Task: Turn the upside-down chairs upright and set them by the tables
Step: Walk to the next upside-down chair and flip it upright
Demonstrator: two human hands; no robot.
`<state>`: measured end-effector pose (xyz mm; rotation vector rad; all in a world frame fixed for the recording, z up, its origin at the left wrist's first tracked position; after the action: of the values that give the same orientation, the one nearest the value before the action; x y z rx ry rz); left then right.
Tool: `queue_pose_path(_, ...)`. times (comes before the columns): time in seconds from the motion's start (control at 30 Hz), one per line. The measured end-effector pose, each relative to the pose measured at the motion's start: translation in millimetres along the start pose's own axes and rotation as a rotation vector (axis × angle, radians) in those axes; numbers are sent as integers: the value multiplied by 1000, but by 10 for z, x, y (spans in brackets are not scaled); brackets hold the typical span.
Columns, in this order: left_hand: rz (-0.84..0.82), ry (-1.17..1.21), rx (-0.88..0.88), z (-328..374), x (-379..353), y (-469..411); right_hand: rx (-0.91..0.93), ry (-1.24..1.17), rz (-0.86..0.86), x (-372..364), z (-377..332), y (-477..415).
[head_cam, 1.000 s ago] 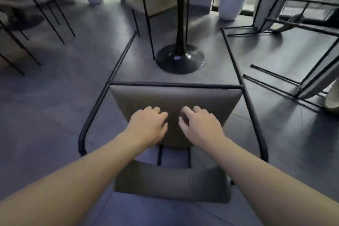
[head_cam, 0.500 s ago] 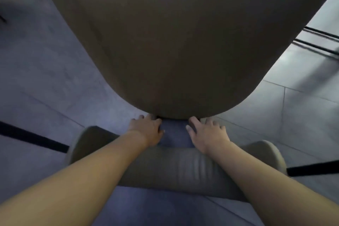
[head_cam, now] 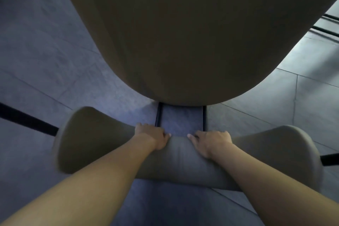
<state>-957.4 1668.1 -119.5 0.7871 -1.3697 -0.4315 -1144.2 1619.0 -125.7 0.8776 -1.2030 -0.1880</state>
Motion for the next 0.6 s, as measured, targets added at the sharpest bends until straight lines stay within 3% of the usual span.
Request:
queue_pose_path(0.17, 33, 60, -18, 29, -57, 145, 23, 36, 86, -58, 30, 239)
queue_pose_path(0.33, 29, 109, -18, 105, -22, 535, 17, 23, 23, 46, 65, 646)
queue_pose_path(0.6, -20, 17, -49, 208, 1015, 1950, 44, 162, -6, 1162, 197, 1973)
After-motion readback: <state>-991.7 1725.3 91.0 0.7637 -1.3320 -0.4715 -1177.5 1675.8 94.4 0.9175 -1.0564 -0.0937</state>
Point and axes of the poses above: each hand's wrist, its own y-axis away from the middle knuckle, its own x-axis out of the back of the hand, z = x × y, the point moved 4 cm from there along -y, towards the middle knuckle, and after that the axes turned 8 degrees about y, right-handed, at the moved point
